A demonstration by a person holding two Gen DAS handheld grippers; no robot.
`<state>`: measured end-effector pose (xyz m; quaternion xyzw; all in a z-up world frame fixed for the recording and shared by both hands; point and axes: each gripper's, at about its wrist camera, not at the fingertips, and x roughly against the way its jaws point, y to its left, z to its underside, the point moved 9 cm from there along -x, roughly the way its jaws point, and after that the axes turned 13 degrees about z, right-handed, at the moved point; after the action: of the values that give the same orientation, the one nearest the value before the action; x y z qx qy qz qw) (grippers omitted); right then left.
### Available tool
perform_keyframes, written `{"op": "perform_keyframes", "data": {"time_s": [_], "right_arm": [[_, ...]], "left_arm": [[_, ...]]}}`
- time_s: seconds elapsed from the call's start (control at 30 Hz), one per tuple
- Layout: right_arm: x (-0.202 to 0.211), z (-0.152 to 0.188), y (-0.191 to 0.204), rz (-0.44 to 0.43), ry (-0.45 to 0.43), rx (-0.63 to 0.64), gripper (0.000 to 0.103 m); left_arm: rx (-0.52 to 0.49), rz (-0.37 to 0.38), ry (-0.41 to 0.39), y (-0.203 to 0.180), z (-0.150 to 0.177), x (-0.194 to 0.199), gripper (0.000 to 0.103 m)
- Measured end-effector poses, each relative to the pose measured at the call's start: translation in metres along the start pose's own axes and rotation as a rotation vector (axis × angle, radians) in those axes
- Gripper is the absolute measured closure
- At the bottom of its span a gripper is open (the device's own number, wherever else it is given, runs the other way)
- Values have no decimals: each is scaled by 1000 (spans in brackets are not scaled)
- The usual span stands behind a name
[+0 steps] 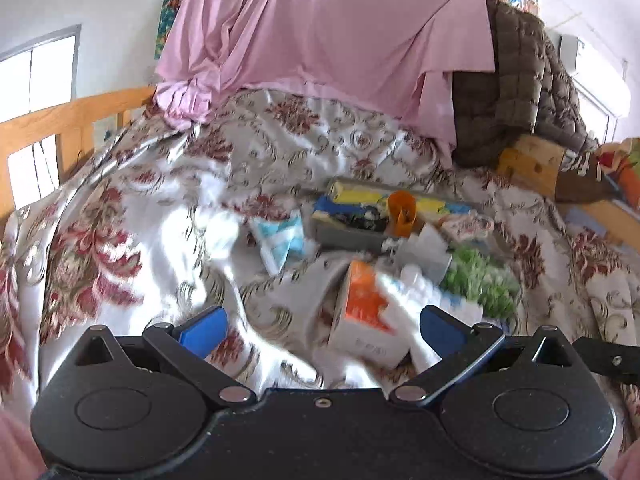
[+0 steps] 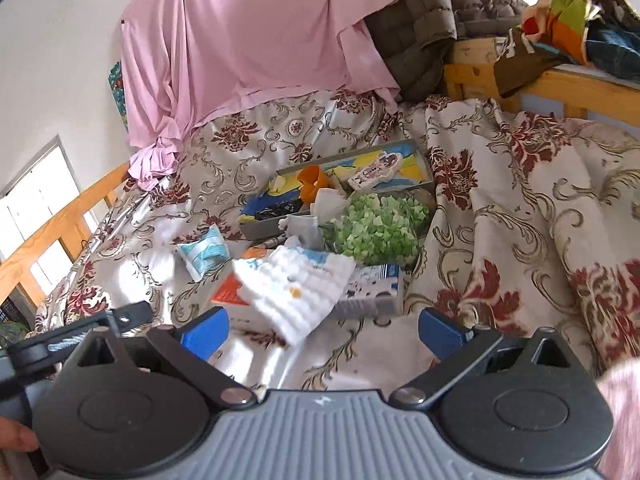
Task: Organize soft objects
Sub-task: 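Withdraw both tools from the tray back toward the pile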
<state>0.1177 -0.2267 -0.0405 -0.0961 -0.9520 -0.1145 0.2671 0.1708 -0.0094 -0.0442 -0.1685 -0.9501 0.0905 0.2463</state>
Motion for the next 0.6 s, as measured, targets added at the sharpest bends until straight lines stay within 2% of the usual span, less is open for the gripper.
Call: {"op": "perform_keyframes", "data": {"time_s": [0.13, 0.33, 0.47, 0.6], "right_arm": [[16, 11, 0, 38, 7, -7, 0], [43, 19, 5, 83, -57, 80, 0], [46, 23, 14, 113, -59, 139, 0], [47, 28, 22, 108, -57, 182, 0]], "left_arm": [[12, -5, 44, 4, 10, 3, 1], [11, -2, 31, 1, 8, 11, 1], [-26, -60, 12, 4, 1, 20, 1], [19, -115, -3, 18, -5, 32, 1]]}}
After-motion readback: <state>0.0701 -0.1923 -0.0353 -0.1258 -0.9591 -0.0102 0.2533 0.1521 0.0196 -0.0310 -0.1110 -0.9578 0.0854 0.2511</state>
